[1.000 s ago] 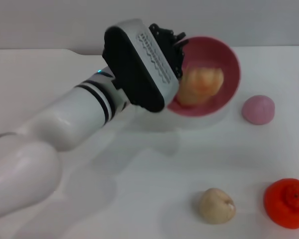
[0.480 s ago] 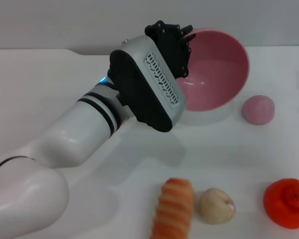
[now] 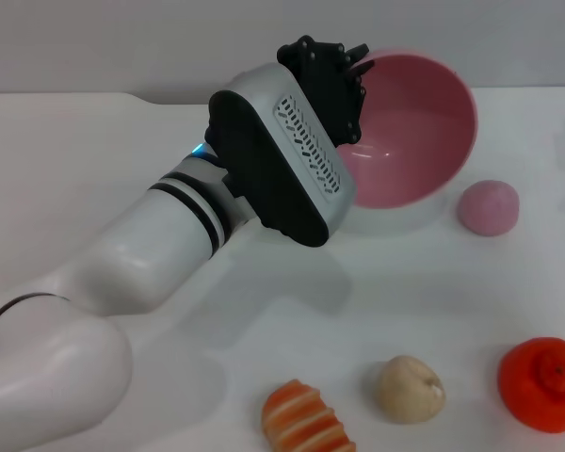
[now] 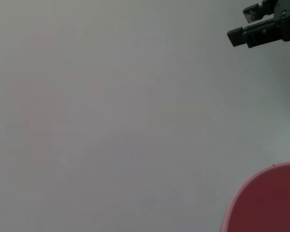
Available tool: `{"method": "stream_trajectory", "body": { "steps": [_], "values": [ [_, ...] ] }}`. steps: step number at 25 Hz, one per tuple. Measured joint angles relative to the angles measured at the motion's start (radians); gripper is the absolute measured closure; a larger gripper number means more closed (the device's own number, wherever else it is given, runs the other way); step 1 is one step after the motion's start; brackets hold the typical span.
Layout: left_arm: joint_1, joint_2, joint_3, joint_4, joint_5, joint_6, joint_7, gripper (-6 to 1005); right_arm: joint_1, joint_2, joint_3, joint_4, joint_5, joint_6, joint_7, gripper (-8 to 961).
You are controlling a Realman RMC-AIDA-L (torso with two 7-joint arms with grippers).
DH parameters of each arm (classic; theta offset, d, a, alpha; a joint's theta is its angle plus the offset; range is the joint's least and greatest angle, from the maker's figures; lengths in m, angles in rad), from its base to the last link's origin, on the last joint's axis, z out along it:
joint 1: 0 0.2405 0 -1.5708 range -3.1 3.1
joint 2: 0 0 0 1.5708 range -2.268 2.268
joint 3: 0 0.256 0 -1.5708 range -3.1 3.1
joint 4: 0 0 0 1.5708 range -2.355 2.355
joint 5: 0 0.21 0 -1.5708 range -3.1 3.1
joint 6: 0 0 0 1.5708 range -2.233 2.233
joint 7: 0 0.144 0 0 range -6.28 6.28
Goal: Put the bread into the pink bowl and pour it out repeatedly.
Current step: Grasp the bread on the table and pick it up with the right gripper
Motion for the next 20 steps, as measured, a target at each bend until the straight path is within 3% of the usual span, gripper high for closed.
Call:
{"method": "stream_trajectory", "body": {
  "steps": [12,17,20],
  "values": [
    [-0.001,0.004,-0.042,0.004,-0.004,0.003,-0.093,926,0.012,-0.001,0.001,0.001,0.0,-0.028,0.0,313],
    [-0.007,0.008,-0.115,0.008,-0.005,0.04,-0.227,925,0.015,-0.002,0.001,0.0,0.002,-0.043,0.001,313],
    [-0.037,0.008,-0.188,0.002,-0.004,0.128,-0.324,925,0.021,-0.002,0.001,0.0,0.009,-0.055,0.001,312]
  ]
}}
